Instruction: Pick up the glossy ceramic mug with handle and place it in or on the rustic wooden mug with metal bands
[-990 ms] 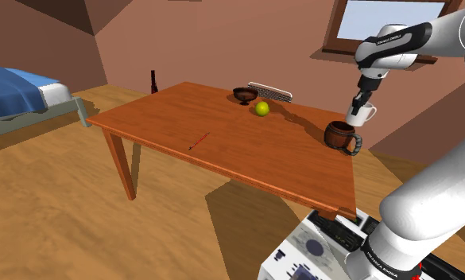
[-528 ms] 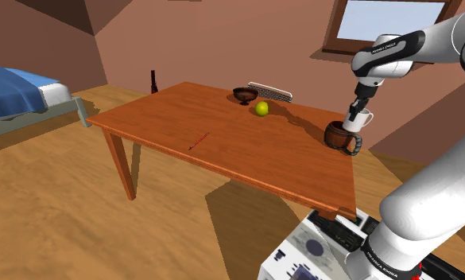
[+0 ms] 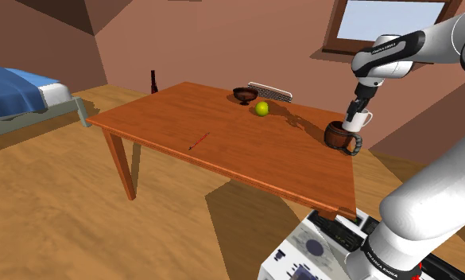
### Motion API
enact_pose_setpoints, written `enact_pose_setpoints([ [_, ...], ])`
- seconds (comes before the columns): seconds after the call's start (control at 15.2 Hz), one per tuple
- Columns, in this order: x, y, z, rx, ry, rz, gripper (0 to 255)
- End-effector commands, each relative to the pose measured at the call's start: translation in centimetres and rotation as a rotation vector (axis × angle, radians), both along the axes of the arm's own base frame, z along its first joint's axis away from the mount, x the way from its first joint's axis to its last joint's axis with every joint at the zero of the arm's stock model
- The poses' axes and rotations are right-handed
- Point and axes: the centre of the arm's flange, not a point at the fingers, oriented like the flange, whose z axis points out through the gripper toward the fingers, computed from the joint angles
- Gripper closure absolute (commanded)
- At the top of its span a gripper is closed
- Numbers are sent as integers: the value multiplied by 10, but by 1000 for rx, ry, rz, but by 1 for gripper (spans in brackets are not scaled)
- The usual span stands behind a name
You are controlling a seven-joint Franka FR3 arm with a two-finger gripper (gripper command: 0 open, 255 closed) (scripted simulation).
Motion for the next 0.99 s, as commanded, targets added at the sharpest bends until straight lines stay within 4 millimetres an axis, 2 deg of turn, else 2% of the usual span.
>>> enact_pose_setpoints([
  [0.0, 0, 0, 0, 0, 0, 0, 0],
  [0.13, 0, 0, 0, 0, 0, 0, 0],
  [0.4, -3, 3, 50, 0, 0, 0, 0],
  [0.92, -3, 3, 50, 0, 0, 0, 0],
])
